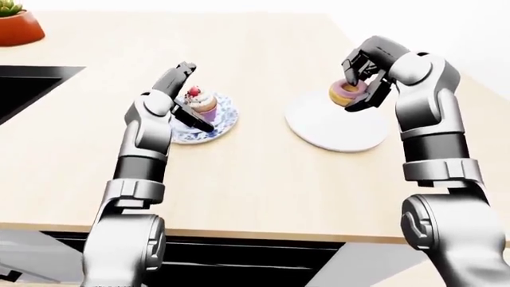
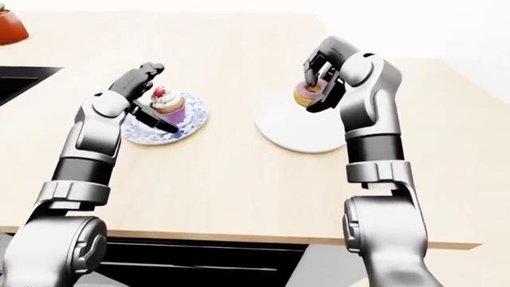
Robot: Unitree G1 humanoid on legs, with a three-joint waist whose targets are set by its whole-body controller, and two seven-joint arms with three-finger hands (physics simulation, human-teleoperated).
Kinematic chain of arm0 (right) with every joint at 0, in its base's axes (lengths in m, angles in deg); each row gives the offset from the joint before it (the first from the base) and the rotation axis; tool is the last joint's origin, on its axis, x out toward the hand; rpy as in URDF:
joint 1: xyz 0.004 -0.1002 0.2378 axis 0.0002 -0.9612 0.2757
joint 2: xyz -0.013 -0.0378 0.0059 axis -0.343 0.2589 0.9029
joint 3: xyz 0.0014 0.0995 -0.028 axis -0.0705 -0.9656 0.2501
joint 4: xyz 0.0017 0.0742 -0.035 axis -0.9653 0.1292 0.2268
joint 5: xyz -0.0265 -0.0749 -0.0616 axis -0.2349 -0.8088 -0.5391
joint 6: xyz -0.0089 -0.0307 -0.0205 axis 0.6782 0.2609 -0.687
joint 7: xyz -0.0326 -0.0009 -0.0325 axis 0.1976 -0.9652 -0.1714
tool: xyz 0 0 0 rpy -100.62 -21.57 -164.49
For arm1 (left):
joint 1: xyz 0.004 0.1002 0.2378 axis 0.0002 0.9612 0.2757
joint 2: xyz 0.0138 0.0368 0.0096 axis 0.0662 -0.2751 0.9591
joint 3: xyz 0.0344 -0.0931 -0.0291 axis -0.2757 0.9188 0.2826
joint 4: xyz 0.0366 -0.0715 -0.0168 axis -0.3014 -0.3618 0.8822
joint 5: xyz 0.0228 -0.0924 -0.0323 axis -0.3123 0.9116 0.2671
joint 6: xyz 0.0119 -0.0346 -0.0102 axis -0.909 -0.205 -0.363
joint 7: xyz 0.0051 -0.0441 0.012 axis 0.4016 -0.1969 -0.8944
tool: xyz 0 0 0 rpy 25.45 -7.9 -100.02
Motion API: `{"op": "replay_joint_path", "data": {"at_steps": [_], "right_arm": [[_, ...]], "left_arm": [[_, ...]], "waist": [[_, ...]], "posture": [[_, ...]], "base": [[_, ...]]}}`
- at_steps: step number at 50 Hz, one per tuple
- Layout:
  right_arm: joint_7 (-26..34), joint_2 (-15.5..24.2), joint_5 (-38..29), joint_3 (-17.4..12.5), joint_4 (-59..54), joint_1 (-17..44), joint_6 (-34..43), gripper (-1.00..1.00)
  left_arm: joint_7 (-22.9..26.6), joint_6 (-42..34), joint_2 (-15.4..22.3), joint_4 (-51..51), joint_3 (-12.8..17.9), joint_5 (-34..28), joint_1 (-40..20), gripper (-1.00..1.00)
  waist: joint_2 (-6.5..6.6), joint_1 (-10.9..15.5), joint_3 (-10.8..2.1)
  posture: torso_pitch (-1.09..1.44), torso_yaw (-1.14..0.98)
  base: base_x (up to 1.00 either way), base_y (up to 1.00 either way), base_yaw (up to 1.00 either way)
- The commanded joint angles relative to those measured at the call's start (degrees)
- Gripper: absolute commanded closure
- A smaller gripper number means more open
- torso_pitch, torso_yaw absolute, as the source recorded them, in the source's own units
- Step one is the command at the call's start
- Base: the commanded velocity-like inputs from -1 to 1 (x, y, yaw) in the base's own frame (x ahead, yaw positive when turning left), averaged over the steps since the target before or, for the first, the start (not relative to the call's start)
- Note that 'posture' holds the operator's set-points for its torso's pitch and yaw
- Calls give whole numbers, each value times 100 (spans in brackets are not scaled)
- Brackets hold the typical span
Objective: Move the dessert items from the plate to the tray.
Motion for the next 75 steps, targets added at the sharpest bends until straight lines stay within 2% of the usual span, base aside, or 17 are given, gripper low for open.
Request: {"op": "replay_joint_path", "data": {"at_steps": [1,31,35,37,44,45,47,48,50,56,60,63,65,67,68,71,75], "right_arm": [[-125,81,6,-65,189,238,-103,100],[-42,127,80,-91,369,314,-46,100],[203,187,123,-147,740,279,93,100],[431,209,215,-210,1058,237,245,100],[757,318,261,-209,1553,250,467,100],[744,328,249,-212,1568,293,470,100],[804,332,236,-197,1643,343,496,100],[853,332,224,-192,1699,379,528,100],[848,329,213,-189,1695,412,500,100],[863,289,158,-167,1701,548,522,100],[885,262,143,-156,1720,609,529,100],[914,252,135,-153,1761,612,530,100],[938,239,132,-149,1785,614,536,100],[958,230,119,-142,1819,607,544,100],[969,226,96,-128,1839,585,538,100],[1047,169,104,-126,1974,530,550,100],[1092,125,108,-133,2098,530,581,100]], "left_arm": [[-99,184,58,191,10,-36,-220,-67],[-500,588,168,-69,93,17,-569,36],[-241,342,241,401,101,32,-636,66],[67,65,261,960,99,16,-549,100],[1048,-890,308,2708,145,-117,-281,100],[1132,-962,322,2829,170,-121,-257,100],[1226,-1016,355,2977,194,-133,-210,100],[1292,-1086,365,3083,213,-133,-201,100],[1362,-1134,375,3212,218,-143,-152,100],[1475,-1192,467,3339,256,-183,-184,100],[1509,-1210,480,3395,258,-195,-176,100],[1523,-1214,481,3419,256,-206,-169,100],[1518,-1199,477,3412,257,-209,-159,100],[1538,-1220,476,3452,250,-227,-149,100],[1528,-1199,475,3433,254,-226,-147,100],[1542,-1183,473,3479,261,-230,-86,100],[1596,-1192,510,3582,303,-222,-24,100]], "waist": [[-6,-1,-202],[-2,-8,-218],[1,-9,-190],[2,-9,-177],[9,-17,-122],[48,-23,-237],[-5,-32,-143],[-151,-20,-183],[-287,-34,-242],[-303,77,-175],[-154,160,-150],[65,207,-99],[314,230,-82],[757,130,-242],[585,275,-148],[486,237,-197],[182,149,6]], "posture": [[0,0],[0,0],[0,0],[0,0],[0,0],[0,0],[0,0],[0,0],[0,0],[0,0],[0,0],[0,0],[0,0],[0,0],[0,0],[0,0],[0,0]], "base": [[0,0,0],[0,0,0],[0,0,0],[0,0,0],[0,0,0],[0,16,0],[-4,30,0],[-9,48,0],[-7,63,0],[-22,83,0],[-51,93,0],[-53,94,0],[-54,95,0],[-54,94,0],[-53,98,0],[-54,100,0],[-54,100,0]]}}
